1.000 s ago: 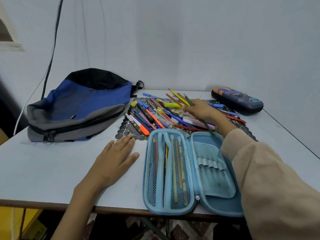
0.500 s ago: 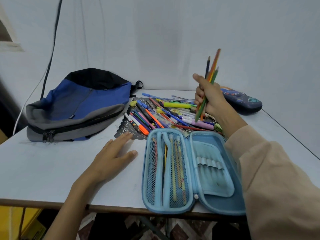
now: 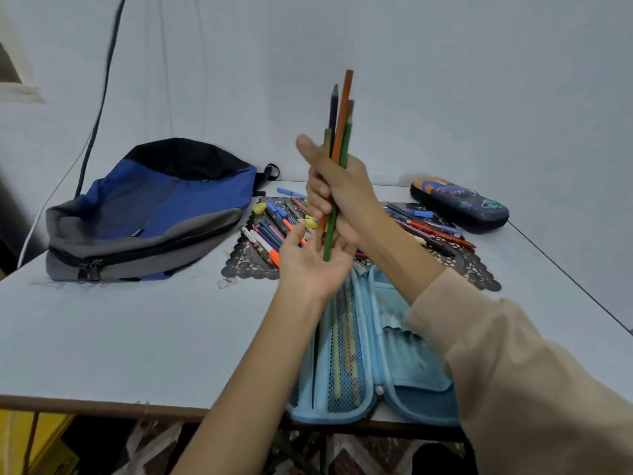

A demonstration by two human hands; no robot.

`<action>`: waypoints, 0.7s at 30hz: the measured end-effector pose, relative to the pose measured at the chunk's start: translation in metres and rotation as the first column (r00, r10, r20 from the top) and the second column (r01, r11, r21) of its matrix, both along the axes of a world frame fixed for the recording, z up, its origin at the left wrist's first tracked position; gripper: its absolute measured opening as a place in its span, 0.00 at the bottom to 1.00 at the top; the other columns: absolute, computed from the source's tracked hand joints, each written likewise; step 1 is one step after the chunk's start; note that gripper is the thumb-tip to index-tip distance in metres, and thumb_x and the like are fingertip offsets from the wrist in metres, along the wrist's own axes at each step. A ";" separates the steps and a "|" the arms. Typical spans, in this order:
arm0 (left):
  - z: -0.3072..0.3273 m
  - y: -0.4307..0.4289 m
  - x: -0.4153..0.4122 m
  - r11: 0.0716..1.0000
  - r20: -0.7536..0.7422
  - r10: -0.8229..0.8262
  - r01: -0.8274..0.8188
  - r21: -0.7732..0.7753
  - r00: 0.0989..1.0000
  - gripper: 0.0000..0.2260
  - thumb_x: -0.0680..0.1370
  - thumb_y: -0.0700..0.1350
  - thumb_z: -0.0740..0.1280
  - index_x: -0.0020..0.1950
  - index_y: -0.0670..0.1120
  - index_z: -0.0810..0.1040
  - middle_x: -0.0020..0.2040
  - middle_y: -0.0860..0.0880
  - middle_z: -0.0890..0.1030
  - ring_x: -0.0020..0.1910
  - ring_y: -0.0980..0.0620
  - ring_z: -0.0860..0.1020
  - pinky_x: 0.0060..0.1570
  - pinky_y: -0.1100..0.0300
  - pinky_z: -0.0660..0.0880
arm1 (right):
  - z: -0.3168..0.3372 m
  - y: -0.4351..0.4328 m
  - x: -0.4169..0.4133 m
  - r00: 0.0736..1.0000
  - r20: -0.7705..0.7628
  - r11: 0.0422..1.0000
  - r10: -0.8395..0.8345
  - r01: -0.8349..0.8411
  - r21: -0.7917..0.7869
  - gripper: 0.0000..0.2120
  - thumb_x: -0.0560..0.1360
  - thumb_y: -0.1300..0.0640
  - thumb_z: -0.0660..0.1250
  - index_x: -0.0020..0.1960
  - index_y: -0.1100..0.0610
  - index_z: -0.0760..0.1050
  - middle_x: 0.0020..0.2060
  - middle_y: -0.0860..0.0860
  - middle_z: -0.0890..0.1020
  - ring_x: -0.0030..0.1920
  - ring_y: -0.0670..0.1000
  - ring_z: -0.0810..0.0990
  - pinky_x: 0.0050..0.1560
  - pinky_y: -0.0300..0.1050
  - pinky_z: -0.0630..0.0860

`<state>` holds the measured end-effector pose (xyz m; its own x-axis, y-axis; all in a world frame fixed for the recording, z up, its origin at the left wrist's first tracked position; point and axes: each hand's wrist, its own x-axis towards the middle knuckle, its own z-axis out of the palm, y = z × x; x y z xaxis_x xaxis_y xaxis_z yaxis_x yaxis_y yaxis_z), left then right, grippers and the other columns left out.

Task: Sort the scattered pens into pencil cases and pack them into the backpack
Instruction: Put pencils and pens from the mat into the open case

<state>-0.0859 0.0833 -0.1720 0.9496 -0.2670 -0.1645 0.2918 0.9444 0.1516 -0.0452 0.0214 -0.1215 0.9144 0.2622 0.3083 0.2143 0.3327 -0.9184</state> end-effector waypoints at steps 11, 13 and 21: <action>-0.002 -0.008 -0.001 0.999 -0.052 0.002 -0.004 -0.046 0.999 0.17 0.83 0.43 0.54 0.45 0.34 0.77 0.41 0.38 0.82 0.46 0.42 0.80 0.46 0.48 0.75 | 0.000 -0.014 -0.008 0.986 0.109 0.986 0.130 -0.117 -0.117 0.06 0.76 0.63 0.69 0.44 0.61 0.72 0.27 0.55 0.76 0.27 0.55 0.76 0.33 0.44 0.76; -0.001 -0.009 -0.003 0.999 -0.057 0.005 -0.008 -0.036 0.998 0.17 0.83 0.43 0.55 0.44 0.35 0.77 0.38 0.38 0.82 0.45 0.42 0.80 0.49 0.49 0.75 | 0.001 -0.015 -0.008 0.983 0.107 0.984 0.149 -0.137 -0.118 0.05 0.76 0.63 0.68 0.46 0.61 0.72 0.28 0.55 0.76 0.27 0.55 0.75 0.33 0.44 0.76; -0.006 -0.004 -0.004 1.000 -0.057 -0.009 0.008 -0.014 0.998 0.18 0.83 0.42 0.55 0.44 0.32 0.78 0.39 0.36 0.83 0.46 0.41 0.80 0.53 0.46 0.74 | 0.005 -0.013 -0.003 0.991 0.014 0.989 0.134 -0.133 -0.071 0.23 0.75 0.64 0.69 0.30 0.54 0.59 0.21 0.48 0.60 0.18 0.46 0.59 0.22 0.37 0.59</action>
<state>-0.0903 0.0788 -0.1780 0.9364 -0.2773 -0.2150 0.3074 0.9438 0.1218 -0.0485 0.0082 -0.1165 0.8641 0.4029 0.3017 0.1896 0.2947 -0.9366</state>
